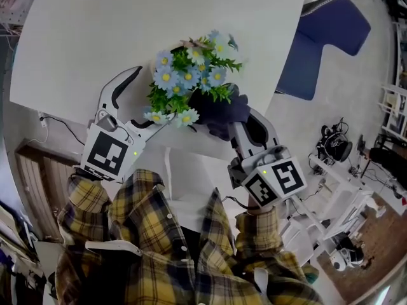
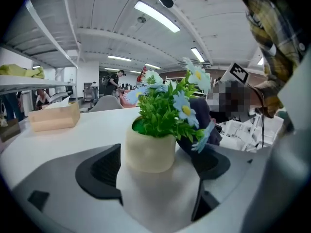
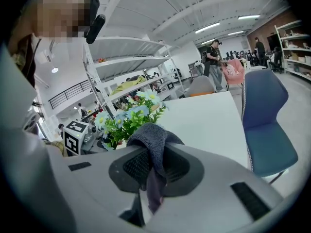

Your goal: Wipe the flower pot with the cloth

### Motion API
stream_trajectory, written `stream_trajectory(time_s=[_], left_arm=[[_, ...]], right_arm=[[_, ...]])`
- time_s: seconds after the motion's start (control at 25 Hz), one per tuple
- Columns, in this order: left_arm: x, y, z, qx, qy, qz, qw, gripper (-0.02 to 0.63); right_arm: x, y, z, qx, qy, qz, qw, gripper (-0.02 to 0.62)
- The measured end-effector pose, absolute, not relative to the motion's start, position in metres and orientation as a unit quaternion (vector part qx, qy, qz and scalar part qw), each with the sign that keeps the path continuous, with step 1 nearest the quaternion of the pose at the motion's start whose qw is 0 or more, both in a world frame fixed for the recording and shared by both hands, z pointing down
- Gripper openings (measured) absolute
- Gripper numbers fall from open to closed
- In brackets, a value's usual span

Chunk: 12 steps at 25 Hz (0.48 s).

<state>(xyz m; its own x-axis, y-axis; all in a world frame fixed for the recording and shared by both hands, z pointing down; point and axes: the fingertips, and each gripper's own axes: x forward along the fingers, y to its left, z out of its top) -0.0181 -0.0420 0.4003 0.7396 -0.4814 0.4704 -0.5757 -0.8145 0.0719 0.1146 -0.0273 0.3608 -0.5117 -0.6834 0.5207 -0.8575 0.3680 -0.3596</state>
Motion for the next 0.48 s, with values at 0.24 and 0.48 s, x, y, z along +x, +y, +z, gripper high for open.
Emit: stream_trajectory(time_s=[0.24,0.48], left_arm=[[-0.01,-0.053,0.403,0.933,-0.259,0.23,0.093,0.436],[-0.004,-0.063,0.407,0.937,-0.24,0.236,0.094,0.436]], right_arm=[[0.113,-0.029,0.366,0.464,-0.817,0.31,0.148,0.035],[0.101,-0.036,0.376,0.446,-0.821,0.323,0.148,0.035]])
